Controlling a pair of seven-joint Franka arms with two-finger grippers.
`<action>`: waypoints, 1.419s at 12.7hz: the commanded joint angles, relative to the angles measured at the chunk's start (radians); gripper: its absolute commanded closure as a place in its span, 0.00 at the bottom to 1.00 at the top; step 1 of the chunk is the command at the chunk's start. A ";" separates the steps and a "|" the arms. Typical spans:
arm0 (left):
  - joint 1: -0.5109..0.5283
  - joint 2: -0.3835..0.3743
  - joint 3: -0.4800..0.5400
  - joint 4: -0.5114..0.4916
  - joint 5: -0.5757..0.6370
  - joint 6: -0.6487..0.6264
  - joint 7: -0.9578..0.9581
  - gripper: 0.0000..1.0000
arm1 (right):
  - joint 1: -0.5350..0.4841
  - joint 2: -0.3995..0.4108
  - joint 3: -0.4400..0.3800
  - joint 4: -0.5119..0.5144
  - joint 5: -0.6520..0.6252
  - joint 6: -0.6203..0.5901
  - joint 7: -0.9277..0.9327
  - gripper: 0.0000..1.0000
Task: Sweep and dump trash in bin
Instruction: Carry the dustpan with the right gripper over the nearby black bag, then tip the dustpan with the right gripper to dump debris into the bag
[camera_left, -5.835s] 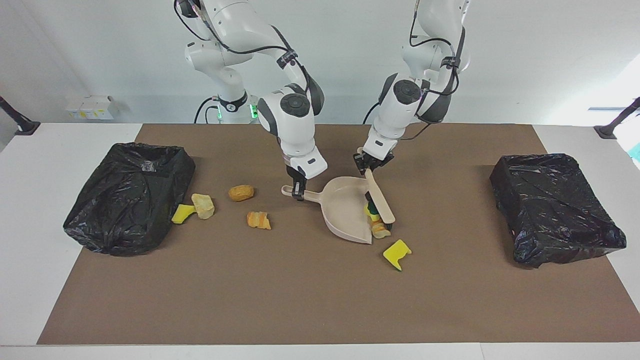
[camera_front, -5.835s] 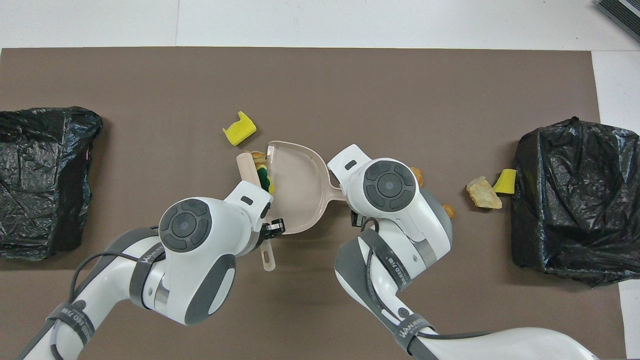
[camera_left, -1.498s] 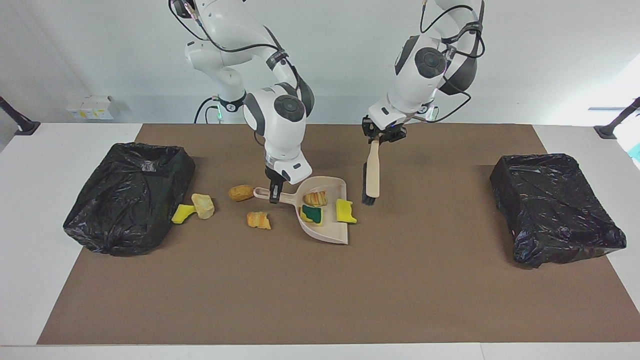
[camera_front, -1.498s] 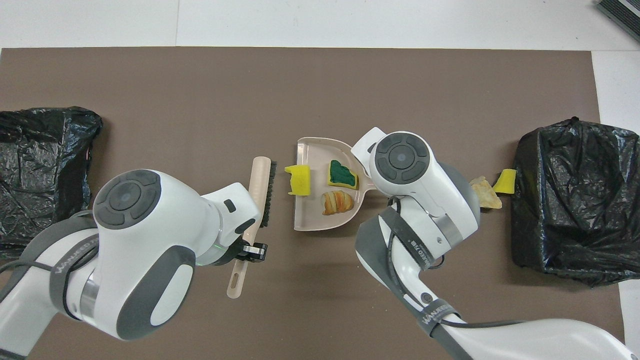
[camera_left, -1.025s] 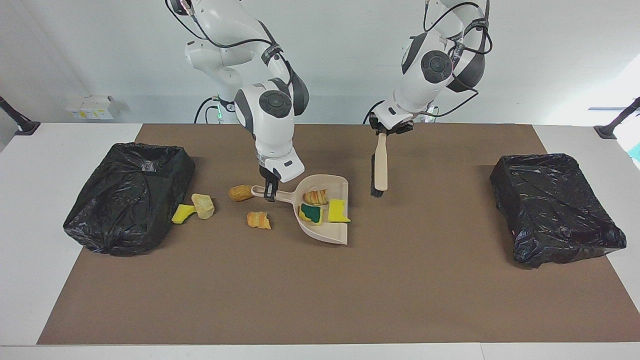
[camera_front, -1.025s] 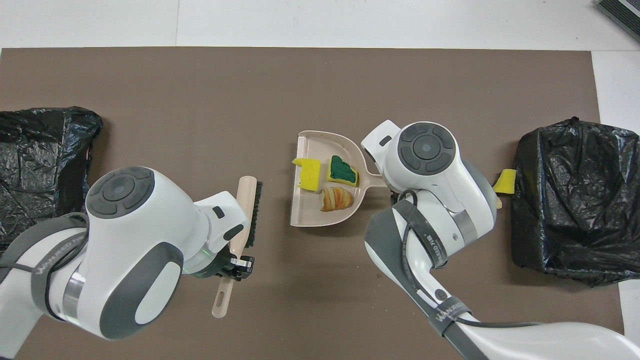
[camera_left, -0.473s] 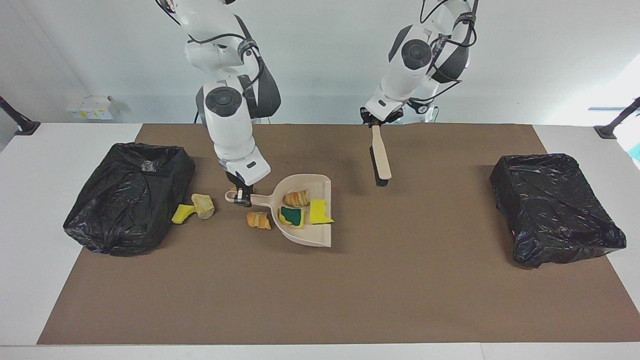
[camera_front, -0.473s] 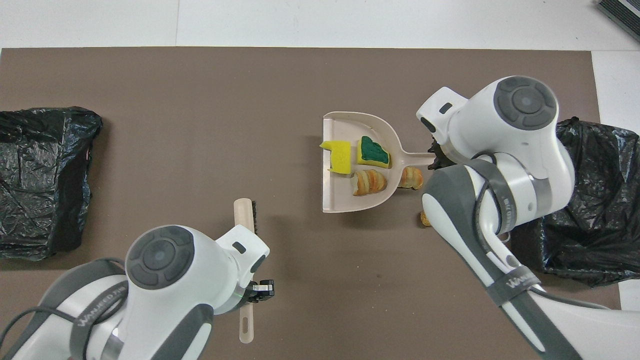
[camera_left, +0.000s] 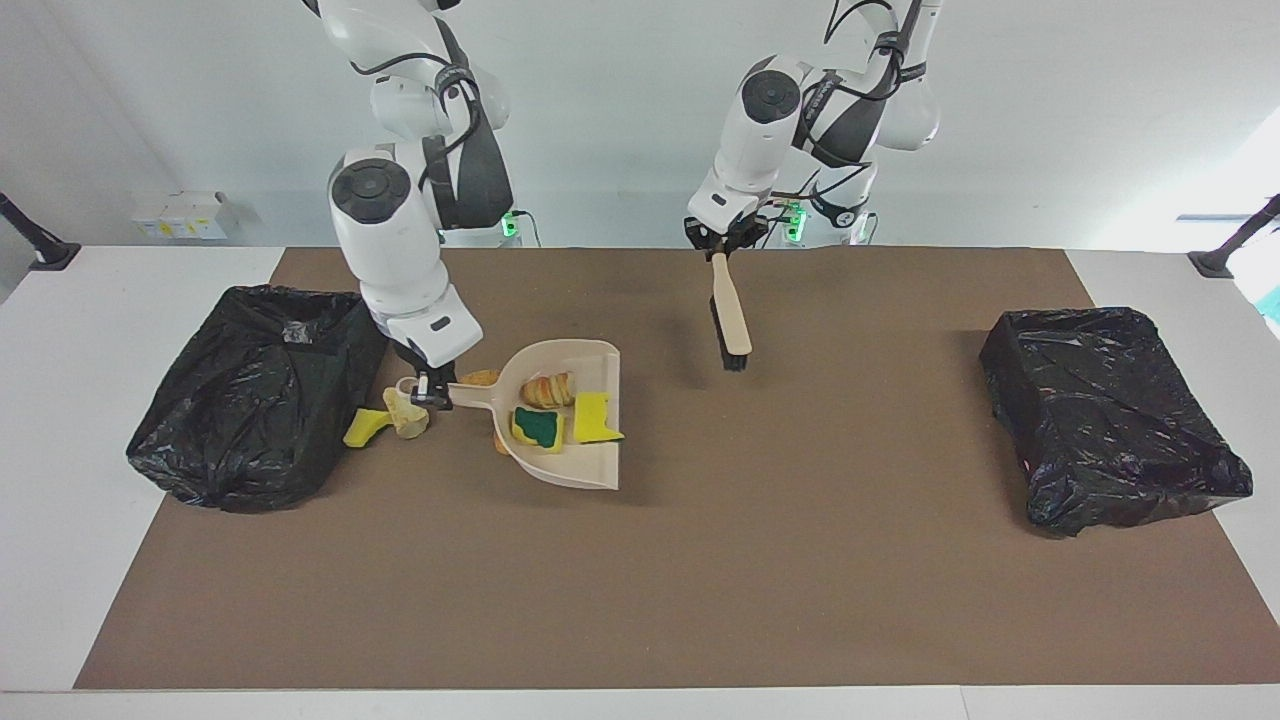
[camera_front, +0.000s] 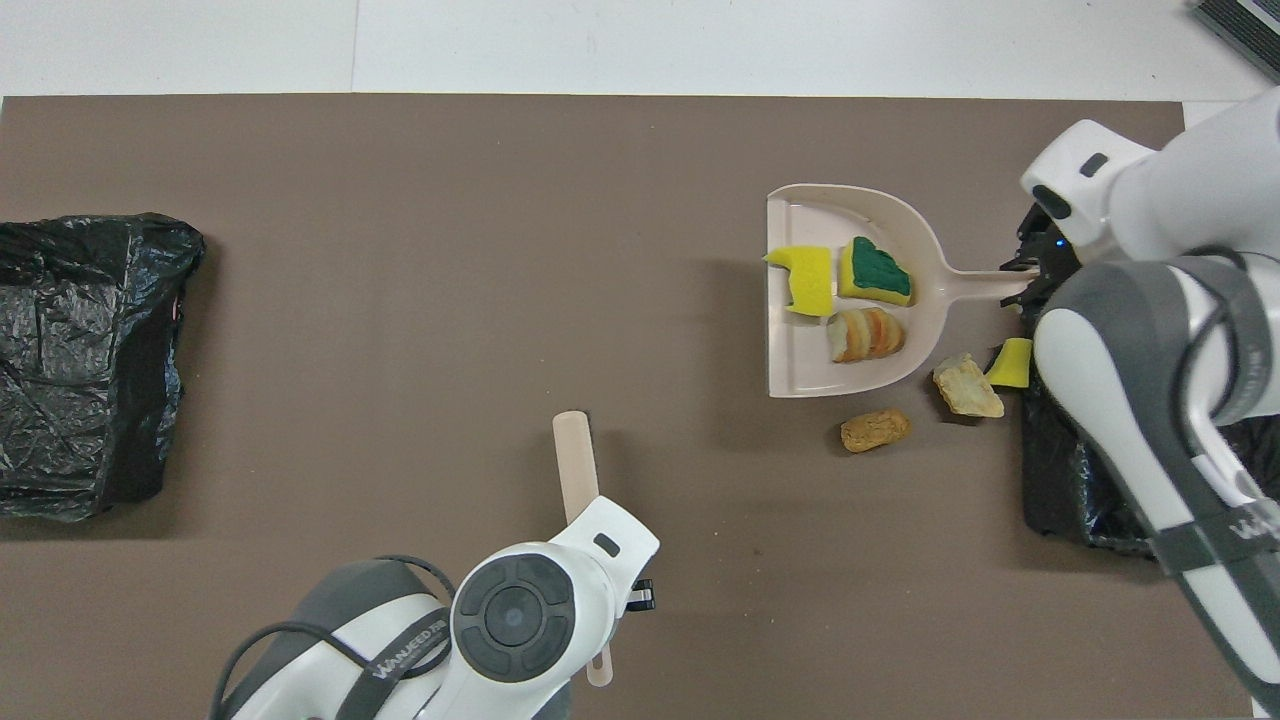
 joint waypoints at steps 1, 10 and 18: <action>-0.055 0.055 0.015 0.011 0.020 0.075 -0.031 1.00 | -0.097 -0.045 0.005 0.004 0.015 -0.026 -0.109 1.00; -0.119 0.162 0.015 0.019 0.018 0.124 -0.068 1.00 | -0.417 -0.117 -0.027 -0.002 -0.121 -0.054 -0.409 1.00; -0.087 0.141 0.021 0.033 0.017 0.103 -0.075 0.00 | -0.350 -0.237 -0.019 -0.213 -0.630 0.029 0.127 1.00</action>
